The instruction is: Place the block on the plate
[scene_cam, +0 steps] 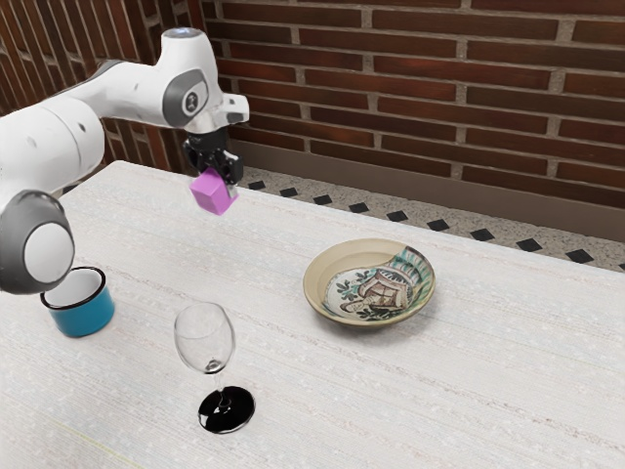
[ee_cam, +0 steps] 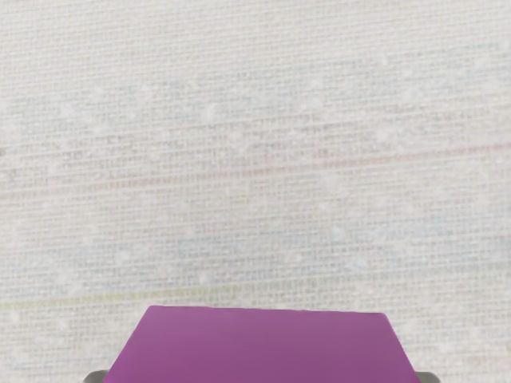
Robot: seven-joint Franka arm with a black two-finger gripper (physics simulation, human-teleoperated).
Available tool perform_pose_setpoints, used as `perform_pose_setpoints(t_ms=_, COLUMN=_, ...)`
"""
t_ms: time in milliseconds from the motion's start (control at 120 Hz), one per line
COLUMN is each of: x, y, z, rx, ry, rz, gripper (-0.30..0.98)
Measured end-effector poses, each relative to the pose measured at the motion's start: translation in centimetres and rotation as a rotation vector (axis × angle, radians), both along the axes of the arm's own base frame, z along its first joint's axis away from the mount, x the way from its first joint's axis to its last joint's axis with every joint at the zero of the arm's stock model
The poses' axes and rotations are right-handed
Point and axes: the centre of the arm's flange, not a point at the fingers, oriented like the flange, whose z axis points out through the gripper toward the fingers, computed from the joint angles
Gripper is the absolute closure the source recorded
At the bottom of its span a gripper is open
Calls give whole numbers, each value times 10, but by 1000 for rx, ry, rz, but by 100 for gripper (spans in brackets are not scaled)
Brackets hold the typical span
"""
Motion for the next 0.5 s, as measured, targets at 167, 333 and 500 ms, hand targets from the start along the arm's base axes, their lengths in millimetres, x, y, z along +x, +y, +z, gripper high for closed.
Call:
perform_pose_setpoints(t_ms=167, x=12, y=-91, z=2, rx=-26, ry=-26, rz=-112, gripper=30)
perform_pose_setpoints(t_ms=333, x=12, y=-183, z=4, rx=-57, ry=-41, rz=-224, gripper=30)
perform_pose_setpoints(t_ms=500, x=1, y=-276, z=-2, rx=-87, ry=-40, rz=-337, gripper=31)
